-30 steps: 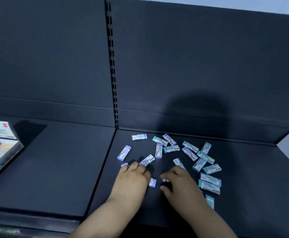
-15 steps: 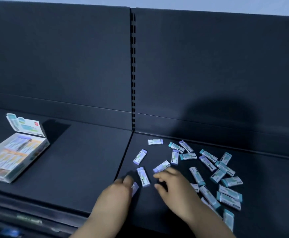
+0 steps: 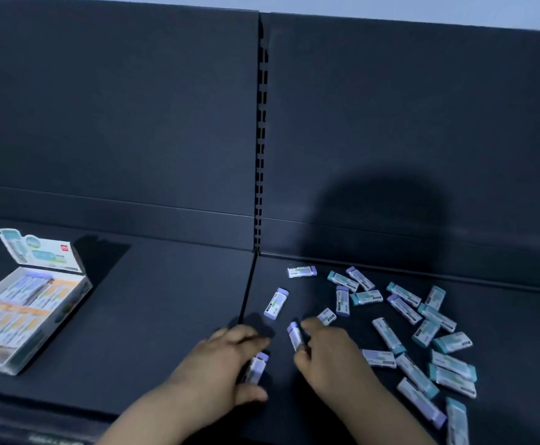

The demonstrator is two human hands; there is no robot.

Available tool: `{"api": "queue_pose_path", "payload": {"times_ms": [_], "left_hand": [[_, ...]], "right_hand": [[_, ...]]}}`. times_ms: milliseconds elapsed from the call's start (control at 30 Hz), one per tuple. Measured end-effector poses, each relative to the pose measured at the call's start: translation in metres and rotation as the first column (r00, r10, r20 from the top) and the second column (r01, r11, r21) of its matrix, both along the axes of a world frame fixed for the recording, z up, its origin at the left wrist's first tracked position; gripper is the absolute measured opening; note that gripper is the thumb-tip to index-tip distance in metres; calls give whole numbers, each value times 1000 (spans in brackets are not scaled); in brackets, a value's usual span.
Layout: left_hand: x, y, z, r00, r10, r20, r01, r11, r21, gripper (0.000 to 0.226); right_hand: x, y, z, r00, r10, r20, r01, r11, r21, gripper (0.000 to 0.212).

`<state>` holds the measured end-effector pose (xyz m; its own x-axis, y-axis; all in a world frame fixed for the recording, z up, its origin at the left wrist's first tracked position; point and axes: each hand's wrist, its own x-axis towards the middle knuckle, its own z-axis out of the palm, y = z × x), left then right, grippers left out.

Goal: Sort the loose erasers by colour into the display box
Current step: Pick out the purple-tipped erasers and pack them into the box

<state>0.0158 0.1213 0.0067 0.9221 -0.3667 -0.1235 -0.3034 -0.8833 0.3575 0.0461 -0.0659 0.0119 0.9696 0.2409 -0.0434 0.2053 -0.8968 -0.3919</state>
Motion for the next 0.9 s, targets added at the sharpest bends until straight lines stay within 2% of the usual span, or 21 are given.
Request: {"api": "queue_pose_path", "payload": {"times_ms": [67, 133, 233, 333, 400, 467, 533, 667, 900], "left_hand": [[7, 7, -3, 994, -89, -67, 92, 995, 34, 85], [13, 9, -5, 990, -113, -89, 114, 993, 12, 87], [23, 3, -6, 993, -112, -44, 111, 994, -20, 83], [29, -4, -6, 994, -110, -9, 110, 994, 12, 85], [32, -6, -6, 995, -104, -7, 104, 994, 37, 87], [35, -7, -6, 995, -99, -9, 99, 994, 54, 87], [37, -8, -6, 995, -98, -8, 98, 993, 59, 84], [39, -9, -6, 994, -110, 24, 108, 992, 61, 78], [35, 4, -3, 980, -106, 168, 111, 994, -22, 71]], "right_hand": [[-1, -2, 1, 999, -25, -46, 25, 1000, 0, 31], [-1, -3, 3, 998, -26, -59, 20, 995, -94, 31], [0, -2, 3, 1000, 26, -13, -28, 971, -238, 26], [4, -3, 7, 999, 50, 0, -49, 965, -259, 24], [8, -7, 12, 996, 86, -30, -90, 978, -190, 37], [12, -11, 14, 981, 137, -139, -156, 978, -137, 68], [16, -10, 15, 963, 168, -212, -207, 961, -181, 84], [17, 2, 15, 967, 191, -168, -229, 940, -253, 77], [-2, 20, 10, 992, 125, -29, -128, 984, -128, 71]]}}
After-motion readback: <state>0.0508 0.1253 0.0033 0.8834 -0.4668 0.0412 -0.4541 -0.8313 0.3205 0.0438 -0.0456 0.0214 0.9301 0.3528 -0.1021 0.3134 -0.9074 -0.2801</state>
